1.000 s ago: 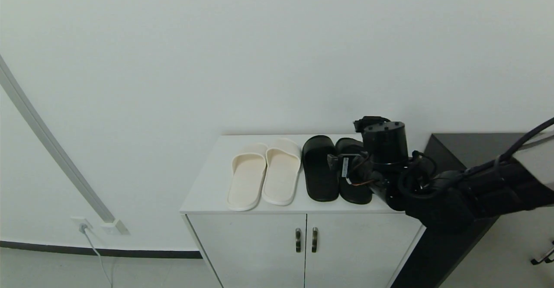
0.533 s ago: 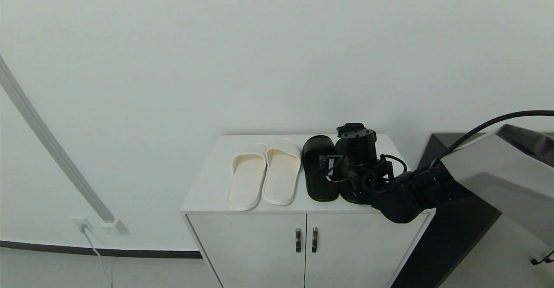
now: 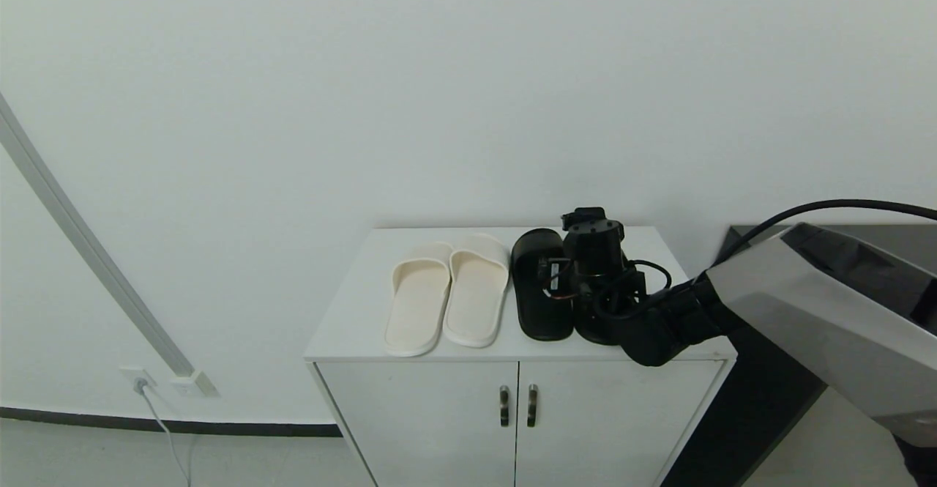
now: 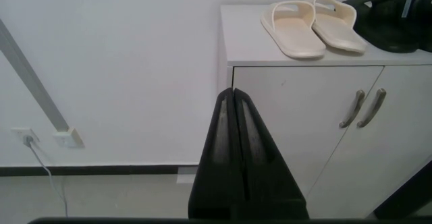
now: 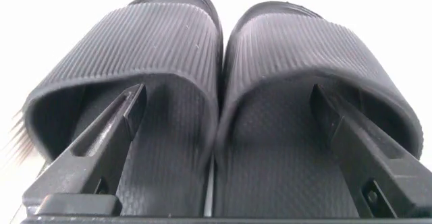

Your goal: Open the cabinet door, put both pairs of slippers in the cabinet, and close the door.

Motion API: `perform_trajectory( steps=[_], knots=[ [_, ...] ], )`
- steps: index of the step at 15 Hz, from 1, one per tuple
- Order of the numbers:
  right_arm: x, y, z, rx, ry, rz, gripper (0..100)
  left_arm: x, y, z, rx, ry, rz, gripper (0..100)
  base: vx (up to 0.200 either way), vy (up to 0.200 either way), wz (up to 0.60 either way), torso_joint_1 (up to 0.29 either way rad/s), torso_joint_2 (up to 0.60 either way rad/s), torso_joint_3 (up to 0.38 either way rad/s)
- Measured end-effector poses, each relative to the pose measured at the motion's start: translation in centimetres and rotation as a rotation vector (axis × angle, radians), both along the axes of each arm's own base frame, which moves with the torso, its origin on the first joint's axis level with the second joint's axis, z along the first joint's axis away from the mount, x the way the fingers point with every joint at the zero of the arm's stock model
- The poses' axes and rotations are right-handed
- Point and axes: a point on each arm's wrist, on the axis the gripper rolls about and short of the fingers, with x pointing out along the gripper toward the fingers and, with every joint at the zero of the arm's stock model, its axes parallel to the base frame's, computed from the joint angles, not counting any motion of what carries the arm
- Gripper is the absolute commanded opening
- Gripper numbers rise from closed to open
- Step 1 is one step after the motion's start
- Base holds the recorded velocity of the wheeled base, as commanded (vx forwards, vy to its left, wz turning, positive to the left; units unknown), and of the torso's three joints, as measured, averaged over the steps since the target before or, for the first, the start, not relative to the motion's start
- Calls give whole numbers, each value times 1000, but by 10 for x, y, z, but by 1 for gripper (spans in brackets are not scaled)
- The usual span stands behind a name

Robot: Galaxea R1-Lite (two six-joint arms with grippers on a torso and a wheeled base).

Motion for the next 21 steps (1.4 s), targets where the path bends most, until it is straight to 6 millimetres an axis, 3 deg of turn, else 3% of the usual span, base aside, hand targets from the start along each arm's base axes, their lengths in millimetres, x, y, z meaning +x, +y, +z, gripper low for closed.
perform_trajectory(
  steps=[1, 6, 11, 15, 21],
  knots=[
    [3, 0, -2, -1, 0, -4, 0, 0, 0, 0, 0, 0, 0, 0, 0, 0, 0, 0, 0, 0],
    [5, -1, -7, -2, 6, -8, 0, 0, 0, 0, -1, 0, 0, 0, 0, 0, 0, 0, 0, 0],
    [-10, -7, 14, -8, -15, -3, 0, 0, 0, 0, -1, 0, 0, 0, 0, 0, 0, 0, 0, 0],
    [-61, -17, 49, -28, -16, 111, 0, 0, 0, 0, -1, 0, 0, 0, 0, 0, 0, 0, 0, 0],
    [-169, -57, 75, -33, 36, 610, 0, 0, 0, 0, -1, 0, 1, 0, 0, 0, 0, 0, 0, 0]
  ],
)
